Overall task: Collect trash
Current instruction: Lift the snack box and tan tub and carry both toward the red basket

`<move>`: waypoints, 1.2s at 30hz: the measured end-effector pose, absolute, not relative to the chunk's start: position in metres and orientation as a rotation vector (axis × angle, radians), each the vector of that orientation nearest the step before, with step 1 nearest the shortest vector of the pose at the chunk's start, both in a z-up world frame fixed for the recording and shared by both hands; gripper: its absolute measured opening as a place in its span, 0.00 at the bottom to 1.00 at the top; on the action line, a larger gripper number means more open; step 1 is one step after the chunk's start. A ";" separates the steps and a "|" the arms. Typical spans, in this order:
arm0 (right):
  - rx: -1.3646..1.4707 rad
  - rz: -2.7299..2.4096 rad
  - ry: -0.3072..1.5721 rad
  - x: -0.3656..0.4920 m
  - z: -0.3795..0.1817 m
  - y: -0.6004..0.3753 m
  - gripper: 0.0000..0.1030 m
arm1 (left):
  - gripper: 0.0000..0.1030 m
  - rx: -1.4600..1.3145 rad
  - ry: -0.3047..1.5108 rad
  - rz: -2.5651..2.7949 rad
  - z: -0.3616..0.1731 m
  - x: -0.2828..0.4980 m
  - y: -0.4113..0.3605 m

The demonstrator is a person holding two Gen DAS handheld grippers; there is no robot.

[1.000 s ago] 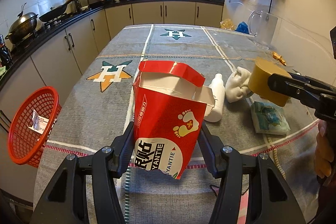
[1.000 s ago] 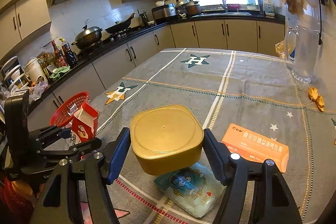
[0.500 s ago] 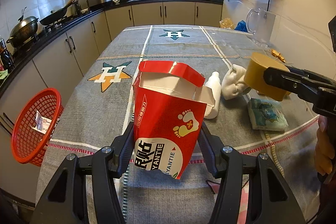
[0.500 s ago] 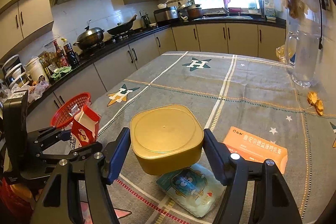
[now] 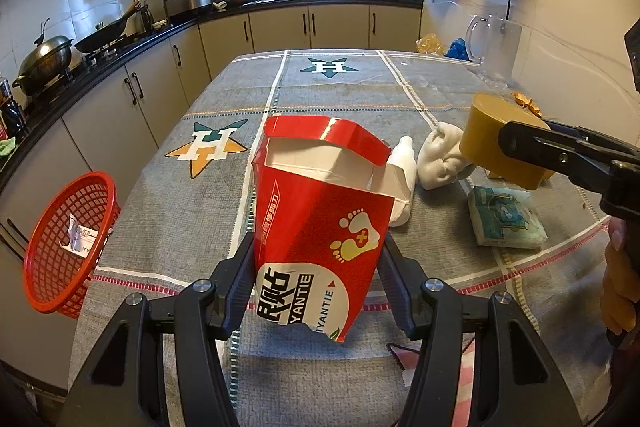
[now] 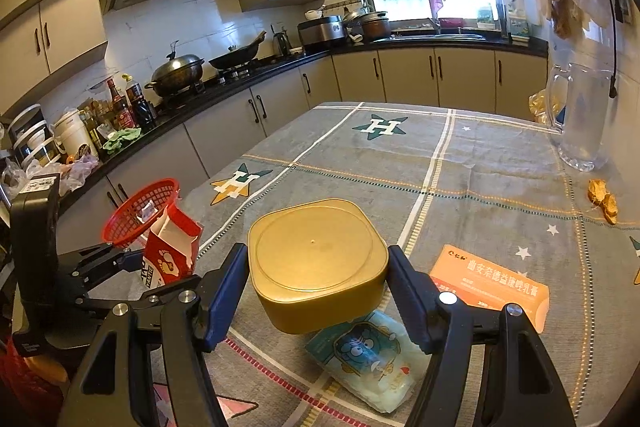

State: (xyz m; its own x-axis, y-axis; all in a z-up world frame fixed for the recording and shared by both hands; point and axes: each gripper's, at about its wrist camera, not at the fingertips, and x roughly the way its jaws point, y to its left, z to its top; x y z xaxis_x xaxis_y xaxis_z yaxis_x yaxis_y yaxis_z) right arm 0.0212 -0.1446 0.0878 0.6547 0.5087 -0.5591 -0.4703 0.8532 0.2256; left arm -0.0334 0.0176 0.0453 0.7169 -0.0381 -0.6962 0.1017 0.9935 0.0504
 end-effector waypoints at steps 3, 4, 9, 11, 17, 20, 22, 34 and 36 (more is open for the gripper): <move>0.058 0.555 0.648 0.020 0.088 -0.144 0.71 | 0.56 0.089 0.768 -0.075 0.043 -0.034 0.017; 0.058 0.554 0.648 0.019 0.088 -0.143 0.71 | 0.56 0.086 0.770 -0.078 0.043 -0.034 0.018; 0.049 0.547 0.643 0.017 0.089 -0.141 0.71 | 0.56 0.076 0.766 -0.079 0.044 -0.034 0.020; 0.036 0.540 0.640 0.016 0.090 -0.138 0.71 | 0.56 0.073 0.764 -0.079 0.045 -0.035 0.021; 0.046 0.527 0.663 0.014 0.091 -0.130 0.71 | 0.56 0.053 0.746 -0.071 0.053 -0.041 0.034; 0.072 0.506 0.682 0.010 0.095 -0.125 0.71 | 0.56 0.031 0.738 -0.052 0.057 -0.045 0.048; 0.097 0.505 0.698 0.007 0.096 -0.119 0.71 | 0.56 0.015 0.735 -0.040 0.060 -0.045 0.059; 0.144 0.630 0.761 0.007 0.129 -0.036 0.71 | 0.56 -0.110 0.682 0.135 0.085 -0.057 0.164; 0.147 0.647 0.776 0.011 0.132 -0.020 0.71 | 0.56 -0.119 0.676 0.171 0.088 -0.058 0.184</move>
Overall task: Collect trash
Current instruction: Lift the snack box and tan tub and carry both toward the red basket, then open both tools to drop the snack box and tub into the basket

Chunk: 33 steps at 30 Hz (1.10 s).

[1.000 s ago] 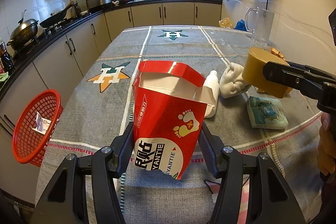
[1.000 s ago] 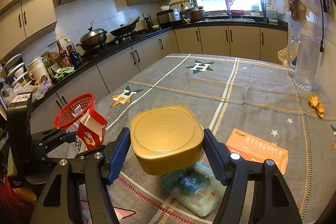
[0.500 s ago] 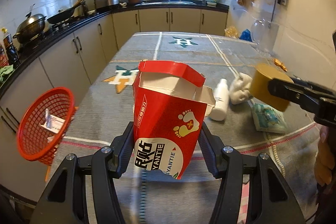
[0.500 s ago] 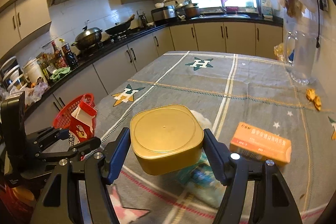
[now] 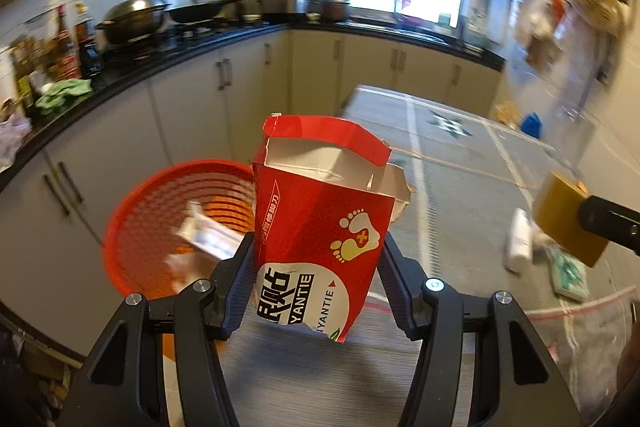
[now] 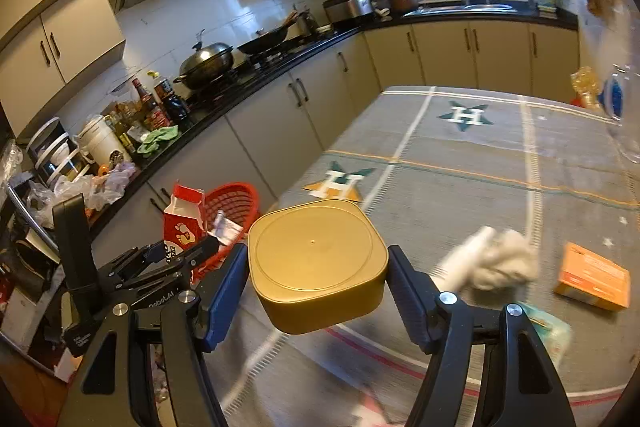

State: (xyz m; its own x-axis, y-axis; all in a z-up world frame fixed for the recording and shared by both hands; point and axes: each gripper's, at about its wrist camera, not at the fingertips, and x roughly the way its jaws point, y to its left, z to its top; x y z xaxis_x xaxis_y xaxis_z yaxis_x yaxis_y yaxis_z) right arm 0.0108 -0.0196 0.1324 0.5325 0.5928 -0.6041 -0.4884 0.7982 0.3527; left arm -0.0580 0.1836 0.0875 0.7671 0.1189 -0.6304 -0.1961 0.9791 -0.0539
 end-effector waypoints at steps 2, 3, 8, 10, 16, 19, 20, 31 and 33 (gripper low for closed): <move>0.144 0.678 0.789 0.014 0.136 0.000 0.71 | 0.56 -0.128 0.678 0.219 0.088 -0.059 0.205; 0.145 0.698 0.797 0.016 0.138 0.010 0.71 | 0.56 -0.134 0.680 0.235 0.088 -0.060 0.214; 0.132 0.749 0.815 0.026 0.140 0.060 0.71 | 0.56 -0.176 0.703 0.309 0.078 -0.057 0.260; 0.134 0.774 0.831 0.032 0.137 0.080 0.71 | 0.56 -0.190 0.719 0.324 0.072 -0.054 0.276; 0.137 0.810 0.905 0.057 0.118 0.141 0.71 | 0.56 -0.226 0.754 0.353 0.053 -0.046 0.307; 0.125 0.817 0.925 0.065 0.109 0.163 0.71 | 0.56 -0.244 0.766 0.354 0.046 -0.042 0.318; 0.121 0.811 0.934 0.069 0.105 0.172 0.71 | 0.56 -0.248 0.769 0.353 0.044 -0.041 0.320; 0.175 0.792 1.039 0.105 0.067 0.212 0.72 | 0.56 -0.277 0.792 0.356 0.027 -0.030 0.336; 0.186 0.796 1.046 0.106 0.065 0.215 0.73 | 0.58 -0.278 0.791 0.360 0.026 -0.030 0.336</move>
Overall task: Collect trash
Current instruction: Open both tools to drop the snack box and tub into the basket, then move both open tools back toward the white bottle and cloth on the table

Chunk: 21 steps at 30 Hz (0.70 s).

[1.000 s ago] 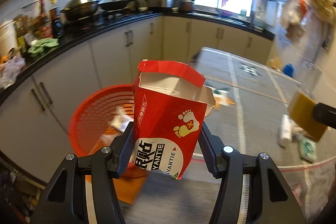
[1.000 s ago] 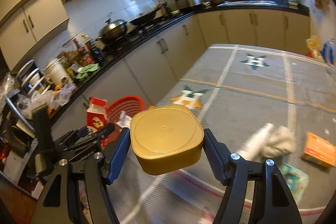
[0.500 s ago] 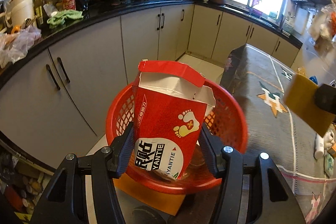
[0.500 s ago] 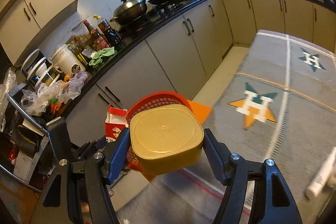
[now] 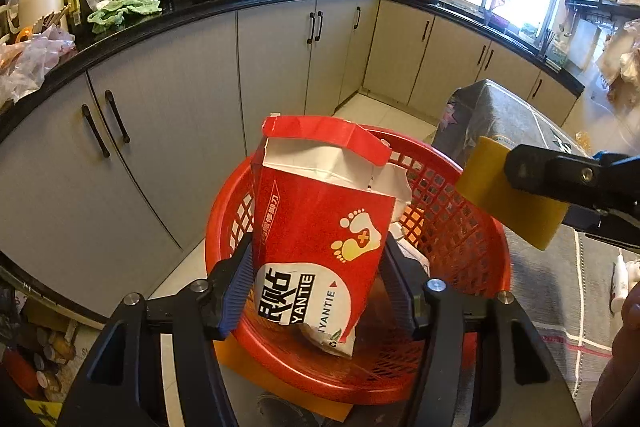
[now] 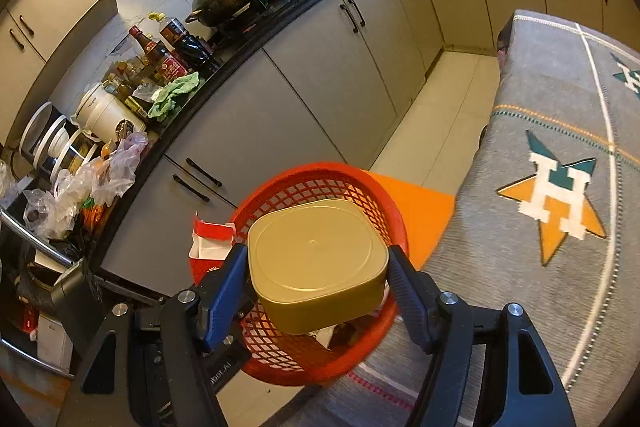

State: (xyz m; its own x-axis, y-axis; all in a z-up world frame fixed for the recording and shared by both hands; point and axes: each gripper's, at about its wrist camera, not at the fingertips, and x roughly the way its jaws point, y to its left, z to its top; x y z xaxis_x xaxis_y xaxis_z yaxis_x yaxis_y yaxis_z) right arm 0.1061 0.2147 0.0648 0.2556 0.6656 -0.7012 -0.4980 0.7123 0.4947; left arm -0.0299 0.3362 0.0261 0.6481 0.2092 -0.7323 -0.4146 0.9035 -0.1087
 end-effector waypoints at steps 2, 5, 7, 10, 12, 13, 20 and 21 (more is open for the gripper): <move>0.218 0.809 1.052 0.107 0.064 0.216 0.73 | 0.61 -0.290 0.789 0.355 0.025 -0.030 0.338; 0.243 0.826 1.050 0.107 0.066 0.215 0.78 | 0.64 -0.311 0.790 0.349 0.026 -0.031 0.340; 0.239 0.827 1.040 0.105 0.069 0.212 0.78 | 0.67 -0.315 0.785 0.350 0.027 -0.033 0.341; 0.247 0.824 1.026 0.099 0.074 0.203 0.78 | 0.68 -0.311 0.777 0.339 0.031 -0.036 0.336; 0.254 0.829 1.014 0.093 0.077 0.193 0.78 | 0.70 -0.298 0.771 0.336 0.034 -0.038 0.331; 0.252 0.827 1.006 0.090 0.079 0.189 0.78 | 0.70 -0.289 0.769 0.335 0.036 -0.039 0.327; 0.219 0.776 0.929 0.061 0.093 0.135 0.78 | 0.70 -0.229 0.735 0.320 0.052 -0.055 0.287; 0.211 0.761 0.912 0.055 0.096 0.124 0.78 | 0.71 -0.218 0.732 0.317 0.053 -0.056 0.281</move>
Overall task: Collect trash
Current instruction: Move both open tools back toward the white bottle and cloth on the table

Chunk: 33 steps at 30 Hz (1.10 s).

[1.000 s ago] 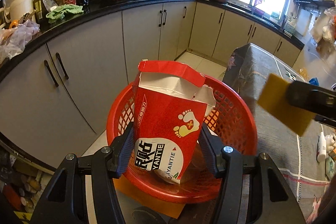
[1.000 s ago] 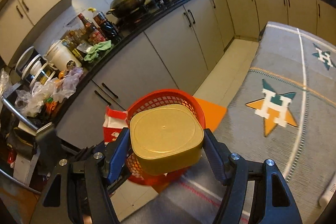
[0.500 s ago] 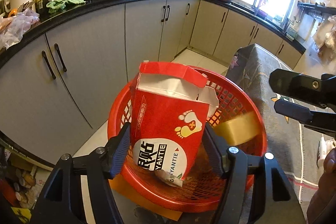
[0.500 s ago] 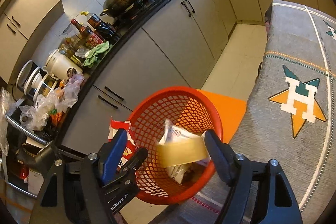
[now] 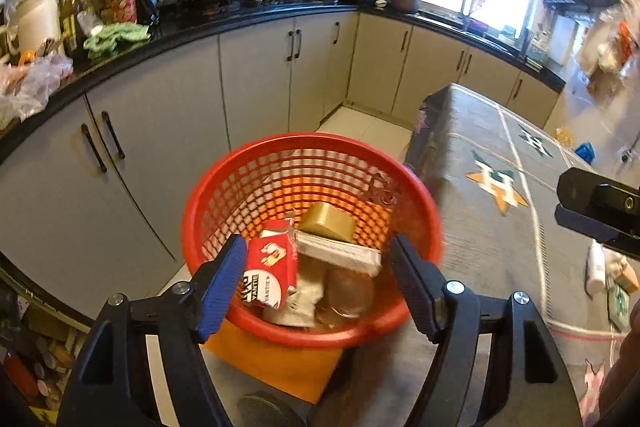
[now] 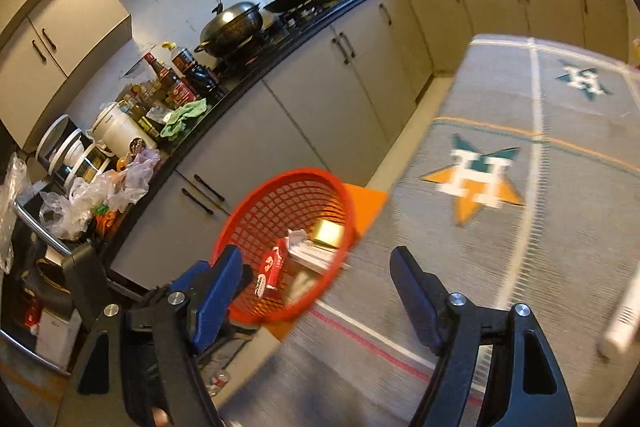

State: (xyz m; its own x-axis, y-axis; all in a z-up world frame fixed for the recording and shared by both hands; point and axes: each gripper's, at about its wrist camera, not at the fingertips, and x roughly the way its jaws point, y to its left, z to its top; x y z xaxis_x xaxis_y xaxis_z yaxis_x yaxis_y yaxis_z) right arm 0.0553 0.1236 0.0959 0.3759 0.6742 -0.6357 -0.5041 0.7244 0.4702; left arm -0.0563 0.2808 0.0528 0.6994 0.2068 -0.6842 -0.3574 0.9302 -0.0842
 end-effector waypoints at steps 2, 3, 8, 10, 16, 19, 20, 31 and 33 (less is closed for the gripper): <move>0.200 0.735 0.890 0.047 0.099 0.106 0.78 | 0.71 -0.187 0.728 0.302 0.056 -0.059 0.262; 0.195 0.724 0.875 0.042 0.101 0.095 0.78 | 0.71 -0.178 0.727 0.295 0.057 -0.060 0.256; 0.176 0.667 0.817 0.022 0.107 0.048 0.78 | 0.72 -0.106 0.732 0.240 0.059 -0.060 0.208; 0.165 0.638 0.799 0.016 0.107 0.032 0.78 | 0.72 -0.075 0.740 0.216 0.057 -0.059 0.191; 0.183 0.565 0.777 0.008 0.104 -0.021 0.78 | 0.72 0.007 0.764 0.151 0.053 -0.055 0.143; 0.200 0.530 0.777 0.006 0.099 -0.046 0.78 | 0.72 0.042 0.769 0.131 0.052 -0.055 0.125; 0.210 0.520 0.779 0.006 0.097 -0.054 0.78 | 0.72 0.050 0.770 0.124 0.052 -0.054 0.120; 0.285 0.431 0.757 0.004 0.092 -0.119 0.78 | 0.72 0.134 0.780 0.081 0.054 -0.052 0.075; 0.299 0.414 0.753 0.004 0.091 -0.130 0.78 | 0.72 0.149 0.781 0.075 0.054 -0.051 0.068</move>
